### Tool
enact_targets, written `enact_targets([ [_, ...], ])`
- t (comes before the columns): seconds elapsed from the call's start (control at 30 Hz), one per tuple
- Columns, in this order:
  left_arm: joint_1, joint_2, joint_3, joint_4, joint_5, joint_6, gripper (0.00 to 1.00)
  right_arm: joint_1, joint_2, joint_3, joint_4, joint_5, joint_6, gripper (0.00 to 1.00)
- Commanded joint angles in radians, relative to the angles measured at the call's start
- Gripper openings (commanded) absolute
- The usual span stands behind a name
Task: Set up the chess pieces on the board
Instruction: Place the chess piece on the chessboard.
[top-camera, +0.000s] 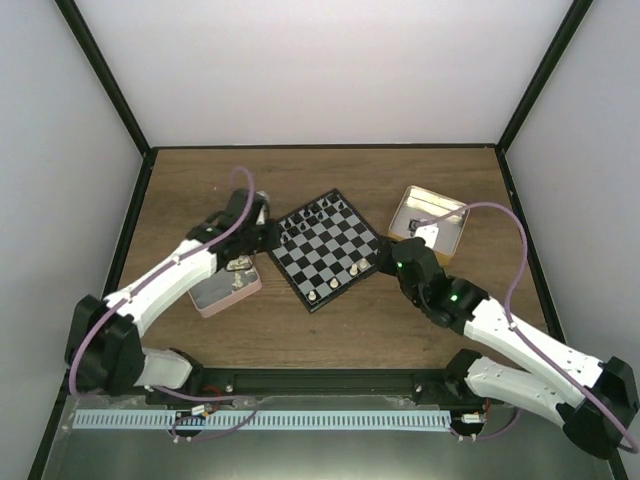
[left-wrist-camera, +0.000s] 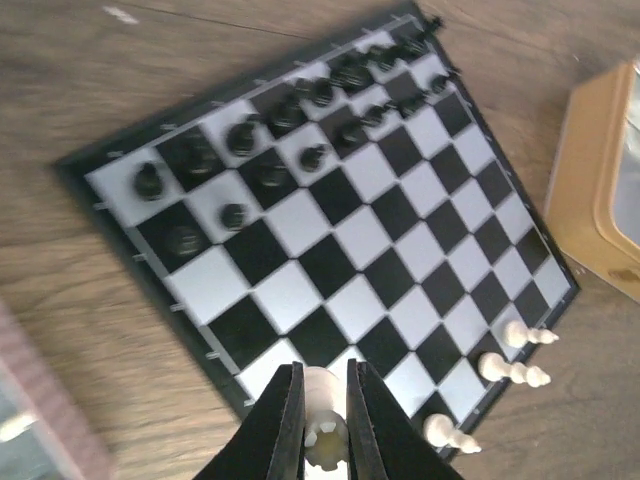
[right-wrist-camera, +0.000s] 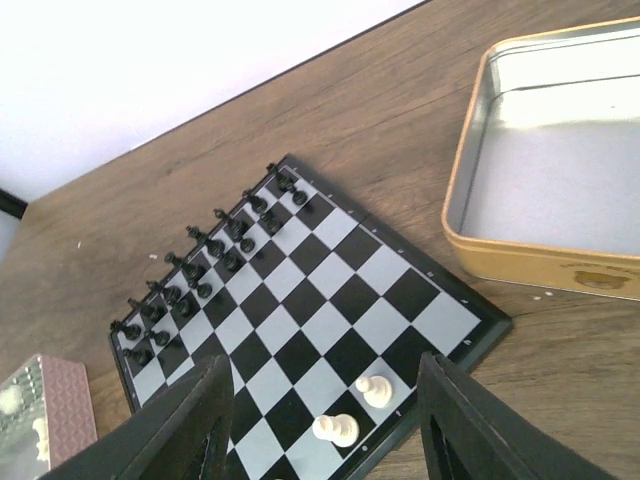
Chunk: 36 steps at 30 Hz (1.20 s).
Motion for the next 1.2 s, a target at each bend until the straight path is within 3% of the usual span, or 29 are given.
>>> enact_targets([
  [0.0, -0.113, 0.132, 0.13, 0.023, -0.026, 0.038, 0.07, 0.002, -0.084, -0.021, -0.061, 0.125, 0.078, 0.52],
  [0.33, -0.313, 0.563, 0.524, -0.032, -0.001, 0.127, 0.09, 0.002, -0.264, -0.044, -0.169, 0.204, 0.137, 0.52],
  [0.63, -0.426, 0.841, 0.85, -0.13, -0.022, 0.178, 0.1, 0.002, -0.332, -0.055, -0.251, 0.225, 0.189, 0.52],
  [1.17, -0.434, 0.998, 0.956, -0.133, -0.097, 0.19, 0.1, 0.002, -0.359, -0.069, -0.276, 0.242, 0.206, 0.53],
])
